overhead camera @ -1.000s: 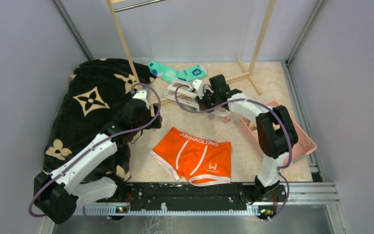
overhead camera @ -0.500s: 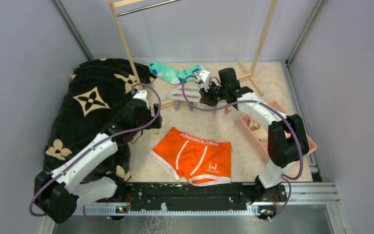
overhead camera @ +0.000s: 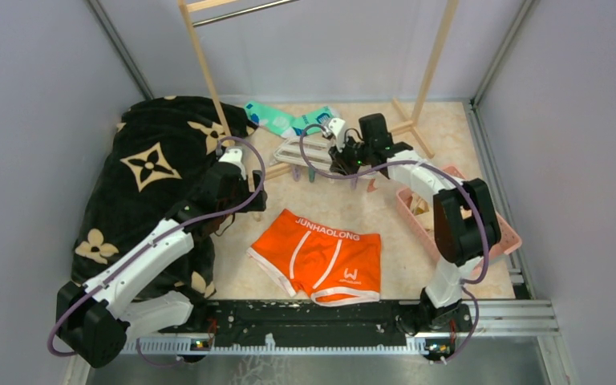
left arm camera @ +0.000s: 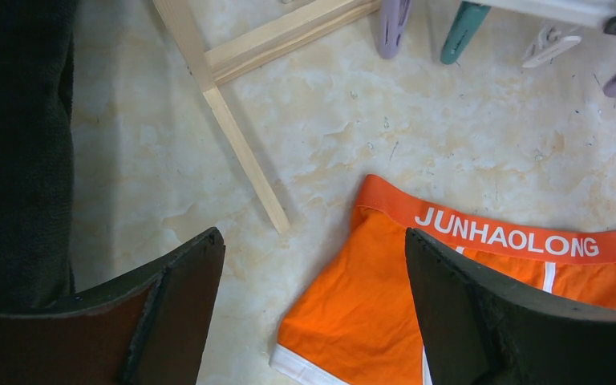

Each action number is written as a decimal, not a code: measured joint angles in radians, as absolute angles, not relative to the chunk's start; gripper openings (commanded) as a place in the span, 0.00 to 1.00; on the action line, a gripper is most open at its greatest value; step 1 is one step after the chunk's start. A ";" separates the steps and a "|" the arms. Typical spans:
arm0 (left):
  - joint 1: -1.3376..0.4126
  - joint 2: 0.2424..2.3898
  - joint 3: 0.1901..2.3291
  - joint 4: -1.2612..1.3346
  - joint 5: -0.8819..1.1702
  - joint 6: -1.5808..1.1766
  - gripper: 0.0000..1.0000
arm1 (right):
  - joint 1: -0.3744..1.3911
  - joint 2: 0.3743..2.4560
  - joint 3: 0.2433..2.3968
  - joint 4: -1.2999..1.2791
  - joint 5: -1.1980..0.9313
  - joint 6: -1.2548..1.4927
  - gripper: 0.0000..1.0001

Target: Clip the underwear to the hanger

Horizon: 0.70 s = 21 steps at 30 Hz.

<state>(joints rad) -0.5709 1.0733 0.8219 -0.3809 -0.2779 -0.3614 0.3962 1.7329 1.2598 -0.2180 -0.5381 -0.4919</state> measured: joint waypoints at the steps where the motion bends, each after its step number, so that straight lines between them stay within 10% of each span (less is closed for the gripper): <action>1: -0.571 1.073 0.822 -0.381 -0.278 -0.361 0.88 | 0.396 1.744 1.260 -0.223 -0.534 -0.497 0.34; 10: -0.569 1.075 0.822 -0.380 -0.277 -0.361 0.88 | 0.393 1.722 1.243 -0.150 -0.470 -0.443 0.62; 21: -0.566 1.078 0.815 -0.377 -0.277 -0.361 0.89 | 0.355 1.661 1.219 -0.028 -0.346 -0.335 0.64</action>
